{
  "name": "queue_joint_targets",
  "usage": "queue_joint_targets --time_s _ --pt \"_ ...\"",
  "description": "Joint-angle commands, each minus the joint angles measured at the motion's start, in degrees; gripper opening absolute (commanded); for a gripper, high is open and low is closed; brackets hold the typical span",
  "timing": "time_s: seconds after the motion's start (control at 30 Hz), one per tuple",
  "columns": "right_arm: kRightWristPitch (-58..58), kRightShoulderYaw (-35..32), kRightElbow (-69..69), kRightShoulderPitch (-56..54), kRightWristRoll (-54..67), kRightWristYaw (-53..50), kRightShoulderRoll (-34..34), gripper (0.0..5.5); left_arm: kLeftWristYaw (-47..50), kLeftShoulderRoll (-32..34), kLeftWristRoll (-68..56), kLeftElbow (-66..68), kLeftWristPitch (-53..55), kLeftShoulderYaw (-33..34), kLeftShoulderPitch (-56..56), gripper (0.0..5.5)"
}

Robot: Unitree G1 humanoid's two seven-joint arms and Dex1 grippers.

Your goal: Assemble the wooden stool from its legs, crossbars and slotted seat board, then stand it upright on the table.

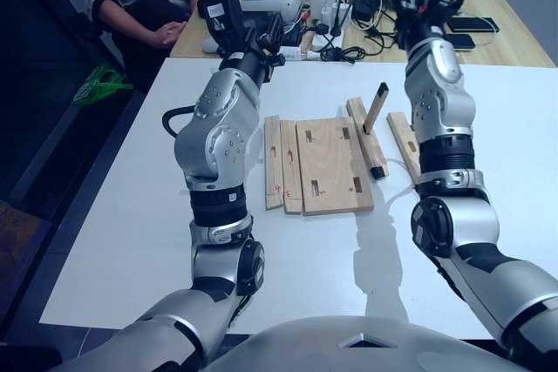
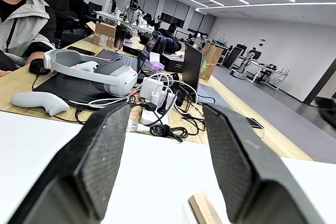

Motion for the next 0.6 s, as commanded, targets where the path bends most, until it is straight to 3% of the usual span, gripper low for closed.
queue_joint_targets --time_s 0.03,0.37,0.6 --pt "3.8 0.5 0.0 4.9 -2.7 -4.1 -1.6 1.82 0.4 -0.2 -0.3 -0.3 0.3 0.0 -0.1 2.54" --pt "11.2 1.6 0.2 10.2 -3.9 -9.0 -0.2 1.82 0.4 -0.3 -0.3 -0.1 0.2 0.0 -0.3 2.54" --pt "23.0 10.9 -3.9 13.7 -1.8 5.2 2.7 1.82 0.6 -0.3 -0.3 -0.3 0.4 0.1 -0.1 2.54"
